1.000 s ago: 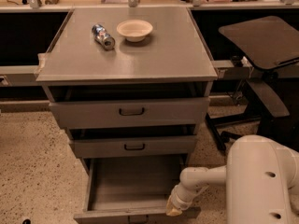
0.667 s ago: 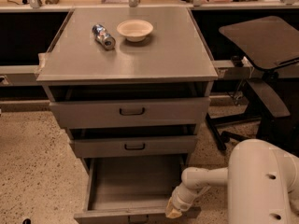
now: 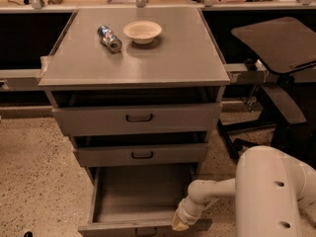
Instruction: Close bottom drawer
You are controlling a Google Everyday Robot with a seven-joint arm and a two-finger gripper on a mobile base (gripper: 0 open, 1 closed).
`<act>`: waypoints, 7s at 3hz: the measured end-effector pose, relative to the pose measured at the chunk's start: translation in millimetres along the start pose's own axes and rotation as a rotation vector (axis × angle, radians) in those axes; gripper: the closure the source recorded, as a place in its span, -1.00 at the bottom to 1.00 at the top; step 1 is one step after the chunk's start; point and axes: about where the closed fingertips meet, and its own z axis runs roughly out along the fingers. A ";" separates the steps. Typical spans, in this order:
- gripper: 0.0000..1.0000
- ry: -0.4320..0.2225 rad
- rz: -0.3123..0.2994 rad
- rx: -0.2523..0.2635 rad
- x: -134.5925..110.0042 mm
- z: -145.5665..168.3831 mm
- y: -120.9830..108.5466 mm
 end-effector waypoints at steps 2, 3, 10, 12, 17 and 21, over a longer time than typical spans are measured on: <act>0.65 0.030 -0.044 0.101 -4.9 2.6 -14.6; 0.19 0.048 -0.057 0.128 -5.2 1.5 -19.9; -0.21 -0.141 -0.059 0.177 -5.9 -6.4 -36.0; 0.72 -0.347 -0.025 0.215 1.1 -3.6 -64.3; 1.00 -0.439 -0.025 0.336 4.3 26.2 -100.3; 1.00 -0.607 -0.069 0.436 6.2 29.3 -118.3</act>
Offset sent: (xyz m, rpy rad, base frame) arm 0.0368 0.0062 -0.0021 -0.0508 -0.2200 -0.0040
